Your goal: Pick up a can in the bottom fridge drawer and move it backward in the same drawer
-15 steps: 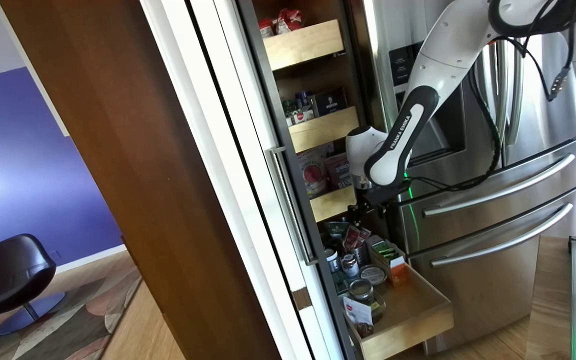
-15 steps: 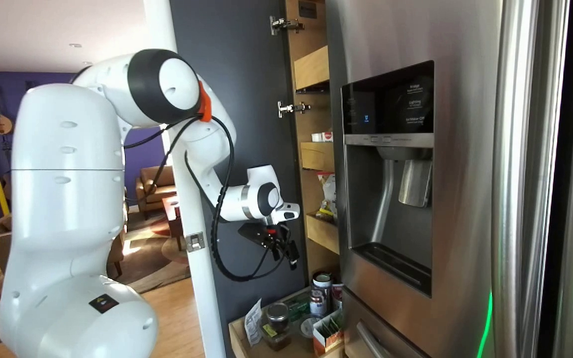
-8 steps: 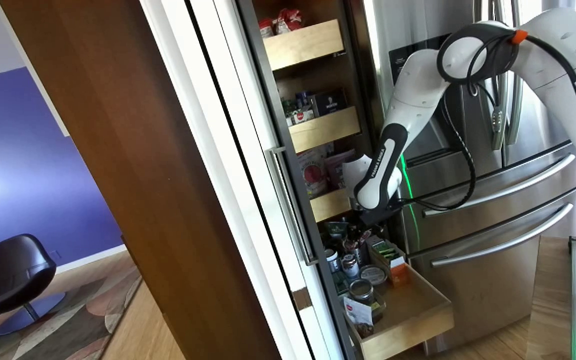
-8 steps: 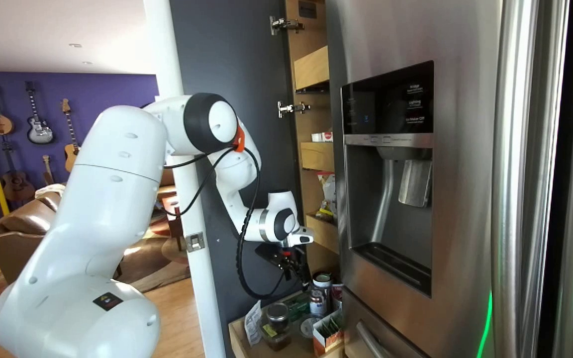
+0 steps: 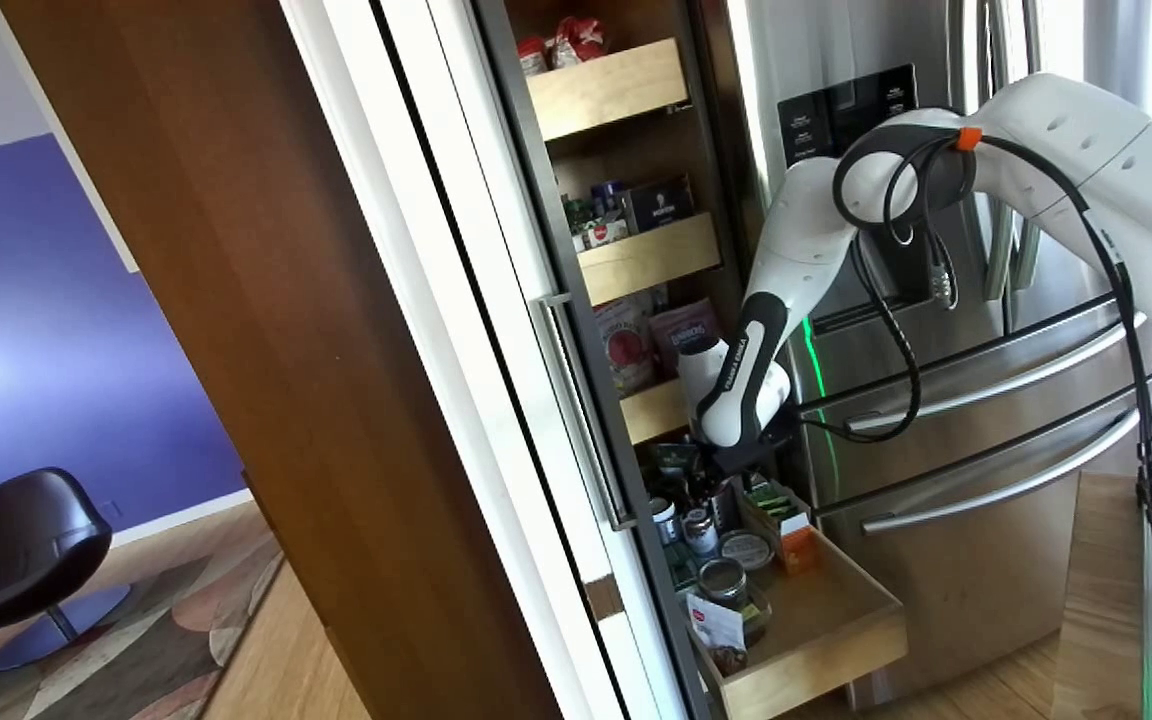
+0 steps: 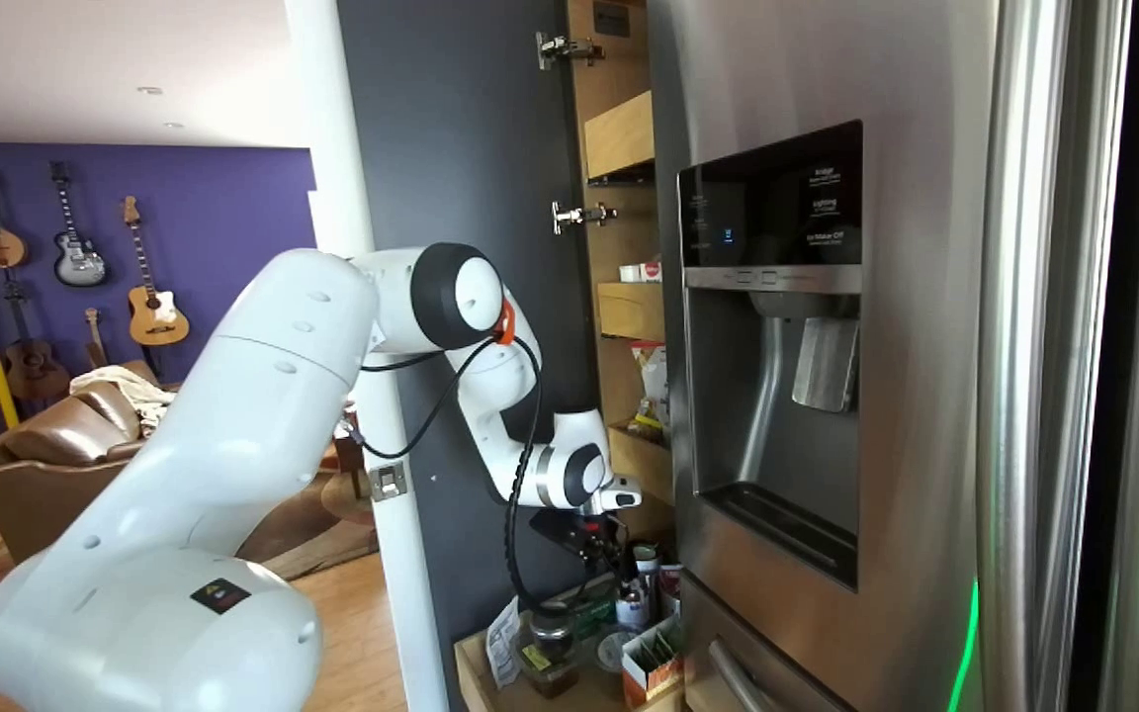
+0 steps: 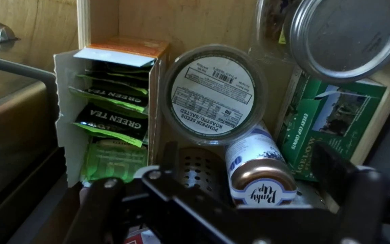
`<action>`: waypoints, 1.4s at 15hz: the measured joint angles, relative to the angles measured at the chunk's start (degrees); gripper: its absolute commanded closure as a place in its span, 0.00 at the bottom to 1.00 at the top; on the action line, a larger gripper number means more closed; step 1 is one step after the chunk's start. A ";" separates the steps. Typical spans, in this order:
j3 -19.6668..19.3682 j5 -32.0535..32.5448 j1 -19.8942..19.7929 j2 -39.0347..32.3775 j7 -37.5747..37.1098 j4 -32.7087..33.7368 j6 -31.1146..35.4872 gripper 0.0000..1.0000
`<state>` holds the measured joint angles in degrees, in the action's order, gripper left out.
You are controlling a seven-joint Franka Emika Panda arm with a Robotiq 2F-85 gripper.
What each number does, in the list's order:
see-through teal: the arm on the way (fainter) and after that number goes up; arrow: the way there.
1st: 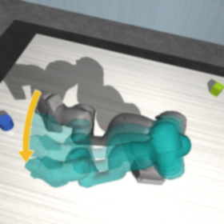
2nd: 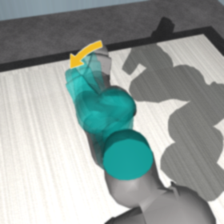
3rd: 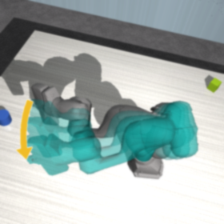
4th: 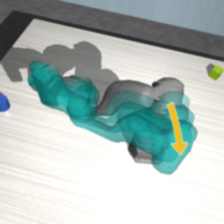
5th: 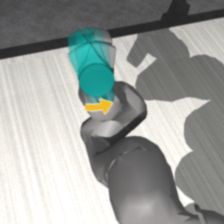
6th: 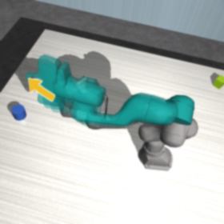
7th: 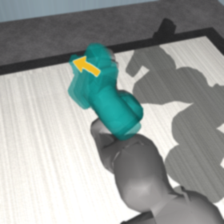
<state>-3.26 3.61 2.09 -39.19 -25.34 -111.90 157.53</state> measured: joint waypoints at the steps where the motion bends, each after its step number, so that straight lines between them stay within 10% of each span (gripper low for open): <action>1: -0.38 -0.12 0.18 -1.21 0.11 0.99 0.92 0.00; 21: 0.02 -3.14 0.27 -19.00 7.87 18.02 12.11 0.00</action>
<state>-3.24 0.47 2.36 -58.19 -17.47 -93.88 169.64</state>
